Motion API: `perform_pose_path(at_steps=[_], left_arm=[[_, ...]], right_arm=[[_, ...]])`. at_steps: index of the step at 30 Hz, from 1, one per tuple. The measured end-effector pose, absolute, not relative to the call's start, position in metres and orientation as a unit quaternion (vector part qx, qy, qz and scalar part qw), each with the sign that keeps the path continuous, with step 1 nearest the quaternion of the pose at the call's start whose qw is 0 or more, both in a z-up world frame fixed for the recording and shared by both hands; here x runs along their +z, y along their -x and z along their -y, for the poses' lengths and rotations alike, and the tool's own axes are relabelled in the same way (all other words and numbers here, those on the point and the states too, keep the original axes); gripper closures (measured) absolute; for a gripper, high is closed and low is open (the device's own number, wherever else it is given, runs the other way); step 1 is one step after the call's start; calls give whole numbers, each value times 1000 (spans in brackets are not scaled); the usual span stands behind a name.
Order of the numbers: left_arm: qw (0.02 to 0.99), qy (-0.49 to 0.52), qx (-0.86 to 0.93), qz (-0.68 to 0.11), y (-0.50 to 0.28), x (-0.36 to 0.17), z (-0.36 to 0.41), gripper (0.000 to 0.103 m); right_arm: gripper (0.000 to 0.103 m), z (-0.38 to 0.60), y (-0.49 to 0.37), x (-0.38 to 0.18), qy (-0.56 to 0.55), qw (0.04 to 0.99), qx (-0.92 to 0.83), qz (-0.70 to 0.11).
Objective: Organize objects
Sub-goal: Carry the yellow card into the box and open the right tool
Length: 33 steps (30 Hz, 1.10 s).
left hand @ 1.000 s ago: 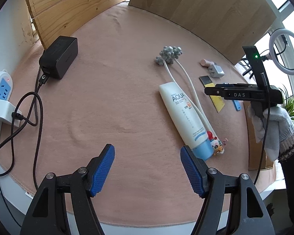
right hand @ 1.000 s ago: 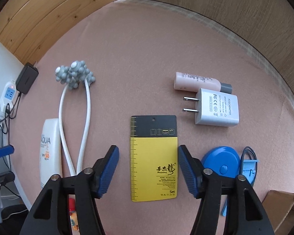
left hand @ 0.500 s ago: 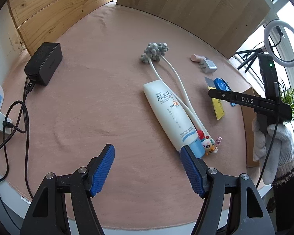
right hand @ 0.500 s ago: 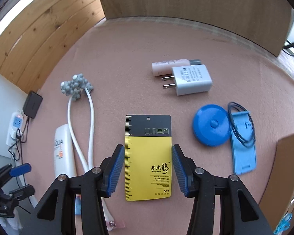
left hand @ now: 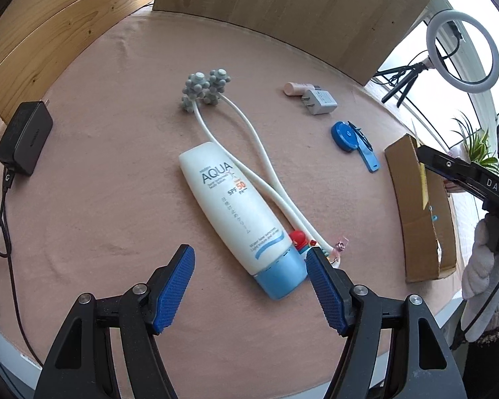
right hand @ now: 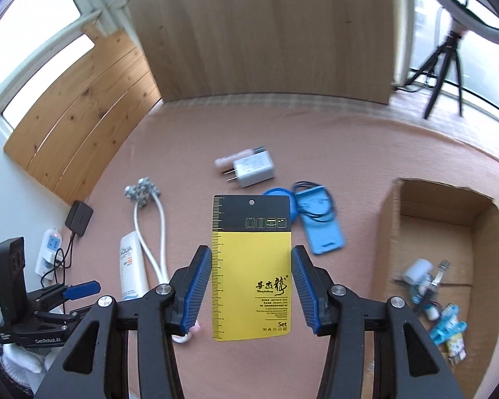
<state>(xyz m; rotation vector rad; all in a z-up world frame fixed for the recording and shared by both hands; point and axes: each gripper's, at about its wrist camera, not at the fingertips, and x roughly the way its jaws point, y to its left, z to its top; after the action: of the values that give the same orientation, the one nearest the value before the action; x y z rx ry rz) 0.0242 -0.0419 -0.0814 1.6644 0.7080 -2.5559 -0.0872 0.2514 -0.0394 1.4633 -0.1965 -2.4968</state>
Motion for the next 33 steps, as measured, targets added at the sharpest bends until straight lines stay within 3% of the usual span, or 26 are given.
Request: perform_pose_path(at_steps=[12, 26, 30, 33], left_arm=[[-4, -535, -816, -220, -6, -87, 16, 30], [18, -527, -819, -226, -4, -87, 25, 30], [23, -527, -818, -230, -6, -88, 30, 30], [28, -526, -817, -234, -8, -88, 33, 30]], right_arm=[[58, -346, 56, -42, -488, 6, -867, 103], [57, -388, 49, -55, -495, -49, -860, 114], [46, -388, 47, -54, -494, -60, -860, 110], [45, -386, 45, -50, -488, -60, -863, 116]])
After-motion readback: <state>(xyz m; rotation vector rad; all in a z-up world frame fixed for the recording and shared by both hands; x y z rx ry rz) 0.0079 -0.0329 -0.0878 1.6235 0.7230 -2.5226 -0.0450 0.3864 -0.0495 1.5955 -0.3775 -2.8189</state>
